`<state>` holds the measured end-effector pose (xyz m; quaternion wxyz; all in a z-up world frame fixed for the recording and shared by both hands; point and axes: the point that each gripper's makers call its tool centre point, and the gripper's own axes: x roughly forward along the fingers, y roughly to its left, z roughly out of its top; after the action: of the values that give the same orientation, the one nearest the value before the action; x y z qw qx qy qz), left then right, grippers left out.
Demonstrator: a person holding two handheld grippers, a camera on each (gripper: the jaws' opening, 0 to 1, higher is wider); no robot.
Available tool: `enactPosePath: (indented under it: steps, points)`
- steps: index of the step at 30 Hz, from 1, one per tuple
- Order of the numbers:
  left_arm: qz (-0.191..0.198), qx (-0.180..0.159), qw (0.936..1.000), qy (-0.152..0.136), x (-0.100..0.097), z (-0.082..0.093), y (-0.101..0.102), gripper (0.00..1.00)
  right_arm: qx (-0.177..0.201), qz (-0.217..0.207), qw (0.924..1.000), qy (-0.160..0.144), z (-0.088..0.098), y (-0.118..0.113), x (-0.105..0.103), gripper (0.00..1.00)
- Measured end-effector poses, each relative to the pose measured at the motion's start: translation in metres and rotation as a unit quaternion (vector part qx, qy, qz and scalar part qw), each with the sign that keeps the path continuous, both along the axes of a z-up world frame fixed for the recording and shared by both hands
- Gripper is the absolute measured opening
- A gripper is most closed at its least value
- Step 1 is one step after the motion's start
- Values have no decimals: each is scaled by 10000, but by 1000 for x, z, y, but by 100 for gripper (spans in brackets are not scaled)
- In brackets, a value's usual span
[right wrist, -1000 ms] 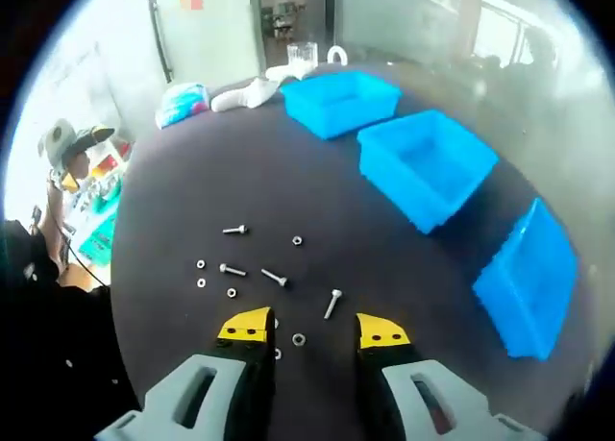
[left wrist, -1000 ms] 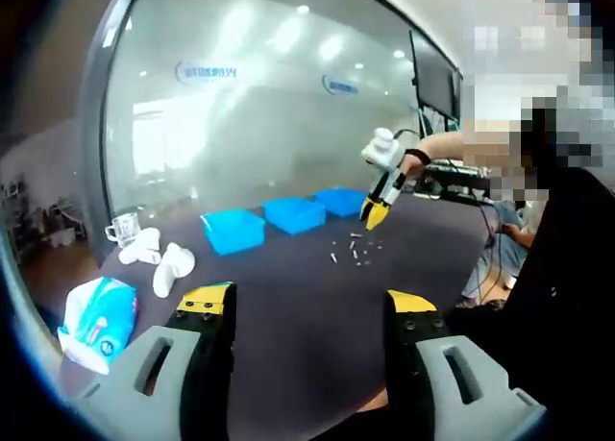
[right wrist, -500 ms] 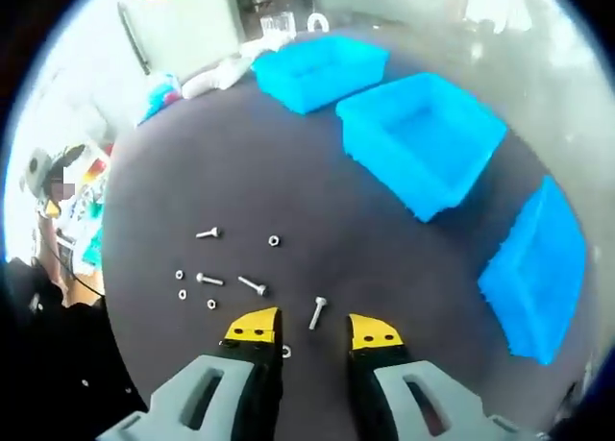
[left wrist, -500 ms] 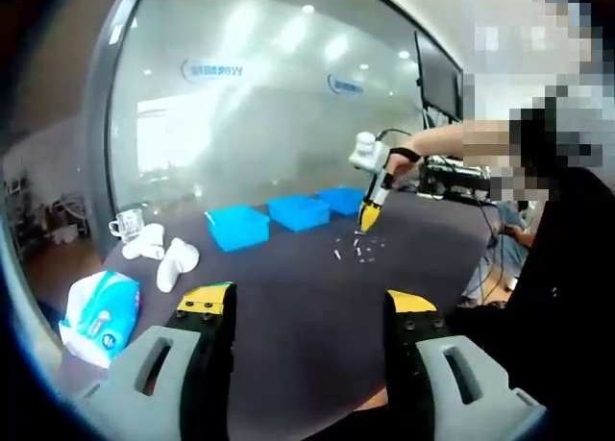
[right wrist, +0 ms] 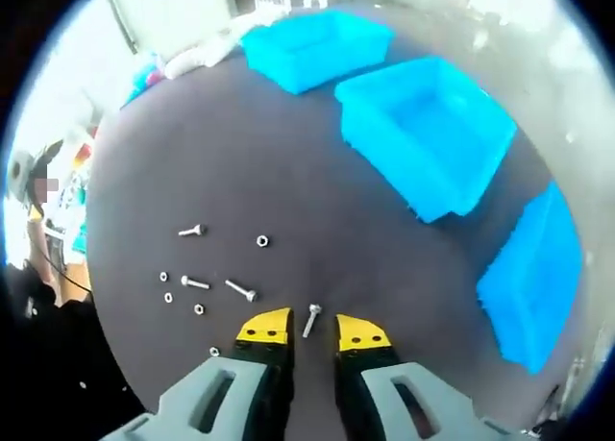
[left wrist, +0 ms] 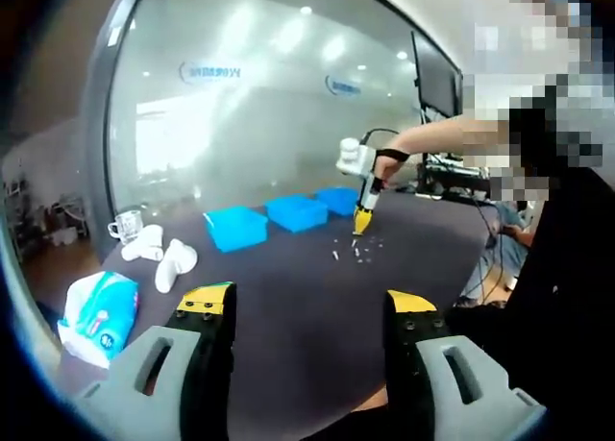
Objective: Sort the screws, nuts, and washers into the corresponding bins
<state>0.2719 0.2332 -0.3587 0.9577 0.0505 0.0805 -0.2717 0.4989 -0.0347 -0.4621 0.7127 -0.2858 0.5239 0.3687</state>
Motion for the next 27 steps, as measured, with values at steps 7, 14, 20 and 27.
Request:
enactPosePath:
  steps: [7, 14, 20, 27]
  points:
    - [11, -1, 10000, 17, -1, -1, 1, 61, -165, 111, 9998, 50, -8, -2, -3, 6]
    - [20, -37, 10000, 14, -1, -1, 2, 61, -128, 107, 9997, 178, -7, 2, -5, 0]
    - [28, -48, 10000, 4, -2, 0, 3, 61, -144, 133, 9997, 171, -7, 2, -5, 0]
    - [53, -67, 10000, -33, -2, 3, 3, 61, -44, 215, 9995, 223, -1, 4, -19, 0]
